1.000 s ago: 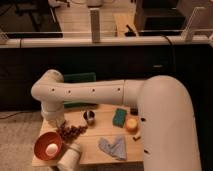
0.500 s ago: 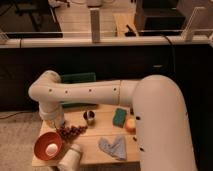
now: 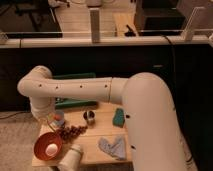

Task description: Place fork in red bowl

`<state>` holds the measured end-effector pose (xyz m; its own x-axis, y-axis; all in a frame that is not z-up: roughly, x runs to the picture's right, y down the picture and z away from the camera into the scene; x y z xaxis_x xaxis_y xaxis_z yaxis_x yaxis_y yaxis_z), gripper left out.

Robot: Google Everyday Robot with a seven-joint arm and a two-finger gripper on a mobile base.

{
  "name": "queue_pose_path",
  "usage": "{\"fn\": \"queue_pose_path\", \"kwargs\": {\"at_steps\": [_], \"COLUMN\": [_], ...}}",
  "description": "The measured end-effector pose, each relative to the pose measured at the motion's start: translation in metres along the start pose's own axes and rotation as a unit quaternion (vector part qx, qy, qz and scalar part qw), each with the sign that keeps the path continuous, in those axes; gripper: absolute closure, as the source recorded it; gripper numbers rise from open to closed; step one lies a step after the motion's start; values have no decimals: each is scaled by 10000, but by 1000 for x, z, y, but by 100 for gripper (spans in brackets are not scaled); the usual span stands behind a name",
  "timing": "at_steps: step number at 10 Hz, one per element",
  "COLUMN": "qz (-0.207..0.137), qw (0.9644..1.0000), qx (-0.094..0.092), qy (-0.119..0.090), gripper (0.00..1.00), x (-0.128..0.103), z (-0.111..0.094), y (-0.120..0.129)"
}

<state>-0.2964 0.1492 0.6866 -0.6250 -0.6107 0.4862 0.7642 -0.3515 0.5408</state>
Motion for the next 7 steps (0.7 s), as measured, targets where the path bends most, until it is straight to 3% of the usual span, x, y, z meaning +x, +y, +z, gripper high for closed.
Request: {"fn": "queue_pose_path", "kwargs": {"at_steps": [7], "qz": [-174], "qw": [9997], "qx": [180], "qy": [49], "gripper": [100], "x": [7], "z": [-9], "y": [-27]}}
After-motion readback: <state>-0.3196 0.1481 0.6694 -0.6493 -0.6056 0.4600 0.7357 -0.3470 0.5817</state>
